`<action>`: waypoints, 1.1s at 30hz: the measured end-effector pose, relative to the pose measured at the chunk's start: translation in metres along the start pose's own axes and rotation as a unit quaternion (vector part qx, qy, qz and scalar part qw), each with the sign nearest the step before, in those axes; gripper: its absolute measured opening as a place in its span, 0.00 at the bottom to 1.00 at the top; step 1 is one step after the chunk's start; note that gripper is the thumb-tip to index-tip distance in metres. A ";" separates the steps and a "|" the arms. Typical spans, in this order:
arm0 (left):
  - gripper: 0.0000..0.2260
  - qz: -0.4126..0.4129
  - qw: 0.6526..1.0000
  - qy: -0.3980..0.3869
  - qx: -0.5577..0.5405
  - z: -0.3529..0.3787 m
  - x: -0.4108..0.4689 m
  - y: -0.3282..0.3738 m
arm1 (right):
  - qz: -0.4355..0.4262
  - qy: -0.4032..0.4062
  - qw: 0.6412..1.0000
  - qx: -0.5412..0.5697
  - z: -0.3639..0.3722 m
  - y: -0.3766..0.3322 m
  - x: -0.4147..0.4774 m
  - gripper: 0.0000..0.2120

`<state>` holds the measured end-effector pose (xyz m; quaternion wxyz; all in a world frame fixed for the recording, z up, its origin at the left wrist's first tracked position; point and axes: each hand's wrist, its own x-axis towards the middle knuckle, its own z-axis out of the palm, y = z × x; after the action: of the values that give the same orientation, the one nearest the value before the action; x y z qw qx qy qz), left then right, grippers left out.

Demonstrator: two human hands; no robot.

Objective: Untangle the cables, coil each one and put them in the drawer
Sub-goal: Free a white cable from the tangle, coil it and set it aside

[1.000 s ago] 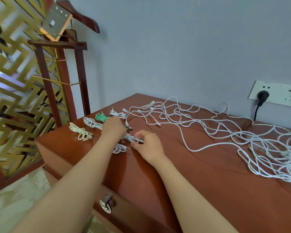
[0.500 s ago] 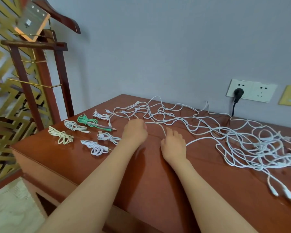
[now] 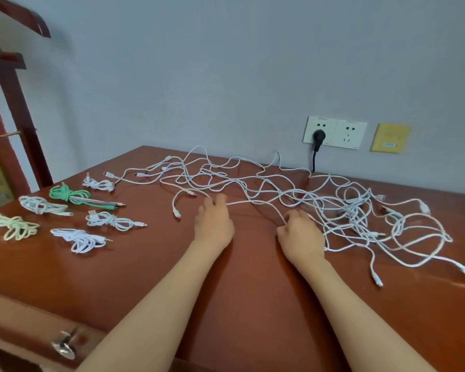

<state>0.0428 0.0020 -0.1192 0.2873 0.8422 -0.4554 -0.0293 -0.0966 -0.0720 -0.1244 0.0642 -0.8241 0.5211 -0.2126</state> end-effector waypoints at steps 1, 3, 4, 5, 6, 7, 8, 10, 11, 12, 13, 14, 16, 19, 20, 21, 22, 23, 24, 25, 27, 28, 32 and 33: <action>0.20 0.018 1.000 0.009 0.010 0.005 -0.001 0.005 | -0.001 0.006 1.000 0.000 -0.003 0.006 -0.001 0.12; 0.17 0.078 0.997 0.019 0.017 0.016 -0.004 0.016 | -0.019 0.019 1.000 0.008 -0.007 0.017 -0.003 0.12; 0.15 0.112 0.993 0.015 0.013 0.021 -0.005 0.022 | -0.041 0.029 0.999 0.015 -0.008 0.022 -0.004 0.12; 0.14 0.143 0.990 0.004 0.007 0.026 -0.006 0.029 | -0.074 0.046 0.996 0.021 -0.009 0.026 -0.006 0.12; 0.12 0.169 0.986 -0.010 0.008 0.030 -0.007 0.037 | -0.113 0.070 0.991 0.026 -0.009 0.030 -0.008 0.12; 0.12 0.190 0.981 -0.024 0.015 0.035 -0.008 0.044 | -0.149 0.099 0.983 0.031 -0.010 0.033 -0.010 0.11; 0.11 0.207 0.978 -0.034 0.022 0.039 -0.009 0.052 | -0.179 0.138 0.974 0.034 -0.010 0.037 -0.011 0.10; 0.10 0.227 0.973 -0.043 0.011 0.046 -0.011 0.064 | -0.211 0.191 0.958 0.026 -0.016 0.044 -0.017 0.08; 0.10 0.235 0.971 -0.045 -0.002 0.048 -0.010 0.068 | -0.221 0.202 0.954 0.021 -0.019 0.048 -0.020 0.09; 0.10 0.242 0.969 -0.050 -0.014 0.051 -0.009 0.071 | -0.226 0.201 0.953 0.023 -0.022 0.051 -0.024 0.11; 0.10 0.245 0.968 -0.058 -0.025 0.052 -0.007 0.072 | -0.211 0.193 0.958 0.026 -0.026 0.052 -0.028 0.12; 0.11 0.244 0.967 -0.068 -0.035 0.053 -0.005 0.072 | -0.183 0.171 0.968 0.024 -0.030 0.052 -0.031 0.14; 0.13 0.228 0.966 -0.096 -0.073 0.054 0.001 0.072 | -0.111 0.112 0.987 -0.024 -0.035 0.054 -0.030 0.15; 0.18 0.160 0.960 -0.139 -0.181 0.054 0.009 0.070 | -0.053 0.068 0.996 -0.020 -0.042 0.062 -0.020 0.12; 0.19 0.144 0.957 -0.142 -0.207 0.054 0.012 0.068 | -0.049 0.072 0.996 -0.006 -0.043 0.062 -0.018 0.13; 0.19 0.141 0.956 -0.143 -0.215 0.054 0.014 0.067 | -0.050 0.079 0.996 0.008 -0.043 0.063 -0.017 0.13; 0.18 0.150 0.956 -0.147 -0.207 0.054 0.015 0.066 | -0.060 0.080 0.995 0.022 -0.040 0.064 -0.015 0.13; 0.15 0.164 0.955 -0.154 -0.192 0.053 0.014 0.066 | -0.072 0.075 0.994 0.028 -0.037 0.065 -0.013 0.13; 0.13 0.178 0.954 -0.159 -0.180 0.053 0.012 0.067 | -0.078 0.061 0.995 0.024 -0.033 0.065 -0.012 0.13; 0.11 0.190 0.953 -0.161 -0.173 0.053 0.011 0.067 | -0.075 0.041 0.996 0.015 -0.031 0.066 -0.011 0.13; 0.10 0.197 0.951 -0.166 -0.171 0.053 0.010 0.069 | -0.072 0.014 0.997 0.021 -0.029 0.066 -0.009 0.14; 0.10 0.200 0.950 -0.171 -0.167 0.053 0.010 0.069 | -0.076 0.010 0.997 0.032 -0.028 0.066 -0.009 0.13; 0.05 0.212 0.946 -0.185 -0.161 0.052 0.009 0.070 | -0.072 -0.032 0.989 0.127 -0.031 0.064 -0.003 0.09; 0.05 0.210 0.946 -0.188 -0.161 0.052 0.009 0.071 | -0.029 -0.064 0.973 0.221 -0.033 0.066 -0.001 0.09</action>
<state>-0.0215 -0.0583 -0.1241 0.3279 0.6490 -0.6571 -0.1987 -0.1656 -0.0970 -0.1162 0.2716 -0.8160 0.4322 -0.2713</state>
